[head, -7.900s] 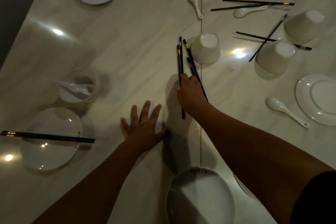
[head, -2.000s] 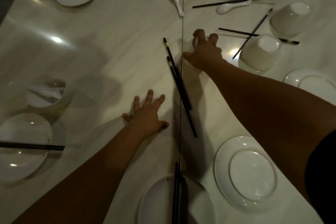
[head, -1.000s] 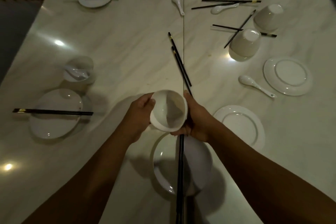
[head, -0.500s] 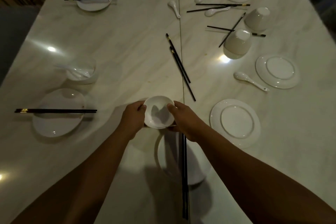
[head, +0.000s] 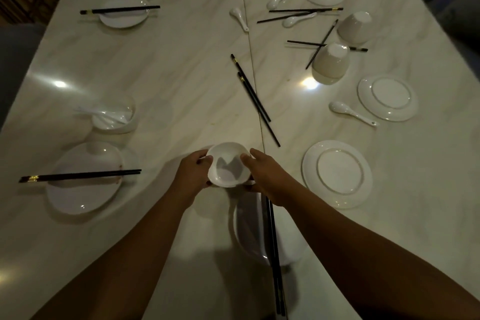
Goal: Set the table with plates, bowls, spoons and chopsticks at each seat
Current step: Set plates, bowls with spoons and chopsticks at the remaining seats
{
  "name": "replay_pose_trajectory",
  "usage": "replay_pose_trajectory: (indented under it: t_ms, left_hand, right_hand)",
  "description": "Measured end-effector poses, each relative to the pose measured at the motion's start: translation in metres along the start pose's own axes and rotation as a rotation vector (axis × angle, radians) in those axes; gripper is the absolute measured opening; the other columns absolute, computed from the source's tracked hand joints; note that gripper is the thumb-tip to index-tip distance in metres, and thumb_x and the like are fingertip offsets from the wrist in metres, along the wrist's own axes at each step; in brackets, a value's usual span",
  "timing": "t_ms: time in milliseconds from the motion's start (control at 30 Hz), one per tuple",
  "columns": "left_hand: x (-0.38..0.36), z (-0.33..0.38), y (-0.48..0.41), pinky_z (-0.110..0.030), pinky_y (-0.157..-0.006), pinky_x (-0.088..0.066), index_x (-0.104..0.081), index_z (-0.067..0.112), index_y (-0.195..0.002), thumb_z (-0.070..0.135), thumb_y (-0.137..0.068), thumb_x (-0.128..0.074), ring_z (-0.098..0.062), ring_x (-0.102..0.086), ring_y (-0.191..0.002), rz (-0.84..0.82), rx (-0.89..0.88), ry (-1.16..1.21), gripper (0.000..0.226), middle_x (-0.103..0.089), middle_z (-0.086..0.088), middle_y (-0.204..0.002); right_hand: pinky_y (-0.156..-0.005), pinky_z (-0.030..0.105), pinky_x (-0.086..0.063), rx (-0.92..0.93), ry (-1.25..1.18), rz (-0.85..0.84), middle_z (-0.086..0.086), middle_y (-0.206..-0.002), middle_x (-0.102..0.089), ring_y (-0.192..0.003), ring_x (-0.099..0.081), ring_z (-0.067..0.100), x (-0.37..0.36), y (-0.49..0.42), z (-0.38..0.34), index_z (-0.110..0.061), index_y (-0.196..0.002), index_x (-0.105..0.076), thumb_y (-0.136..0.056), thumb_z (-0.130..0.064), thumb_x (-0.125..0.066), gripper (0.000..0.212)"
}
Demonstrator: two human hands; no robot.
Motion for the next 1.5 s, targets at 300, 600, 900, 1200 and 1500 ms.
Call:
replay_pose_trajectory:
  t_ms: [300,600,900,1200,1500]
  left_hand:
    - [-0.039,0.095,0.016,-0.021,-0.09,-0.036,-0.054,0.018,-0.125,0.021,-0.092,-0.055,-0.017,-0.051,-0.115,0.0,-0.462,-0.527,0.033,-0.052,-0.004,-0.132]
    - [-0.18,0.117,0.013,-0.015,-0.089,-0.031,-0.056,0.013,-0.124,0.02,-0.094,-0.052,-0.022,-0.054,-0.115,-0.169,-0.538,-0.68,0.032,-0.057,-0.006,-0.128]
    - [-0.265,0.092,-0.018,-0.03,-0.113,-0.027,-0.04,0.015,-0.14,0.026,-0.098,-0.042,-0.022,-0.04,-0.133,-0.235,-0.413,-0.904,0.044,-0.042,-0.006,-0.146]
    - [-0.27,0.083,-0.018,-0.028,-0.112,-0.025,-0.042,0.012,-0.139,0.025,-0.098,-0.043,-0.021,-0.039,-0.134,-0.17,-0.374,-0.875,0.043,-0.042,-0.008,-0.146]
    - [-0.258,0.097,0.01,-0.027,-0.108,-0.03,-0.042,0.015,-0.138,0.025,-0.097,-0.047,-0.021,-0.043,-0.129,-0.193,-0.455,-0.763,0.043,-0.046,-0.007,-0.142]
  right_hand:
    - [-0.091,0.044,-0.054,0.146,0.181,0.24,0.0,-0.133,-0.05,-0.111,-0.055,0.019,0.098,0.018,-0.016,-0.02,-0.132,-0.05,-0.094,-0.036,-0.054,0.042]
    - [-0.094,0.031,-0.042,0.17,0.631,0.452,0.011,-0.129,-0.056,-0.112,-0.058,0.026,0.242,-0.009,-0.022,-0.014,-0.132,-0.051,-0.093,-0.027,-0.053,0.04]
    - [-0.097,0.049,-0.038,0.1,1.192,0.429,0.009,-0.142,-0.042,-0.124,-0.044,0.038,0.315,-0.06,-0.013,-0.02,-0.141,-0.034,-0.091,-0.018,-0.045,0.051]
    - [-0.067,0.035,-0.041,0.248,1.201,0.453,0.017,-0.103,-0.058,-0.089,-0.059,0.035,0.319,-0.065,-0.011,-0.006,-0.111,-0.051,-0.093,-0.011,-0.041,0.021]
    - [-0.062,0.029,-0.05,0.078,0.639,0.298,0.006,-0.081,-0.06,-0.075,-0.061,0.023,0.299,-0.054,-0.017,-0.006,-0.092,-0.059,-0.087,-0.014,-0.058,0.01]
Point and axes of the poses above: each hand's wrist, its own y-axis away from the middle knuckle, its own x-axis out of the back of the hand, z = x × y, the point moved 10 cm from there along -y, towards the middle knuckle
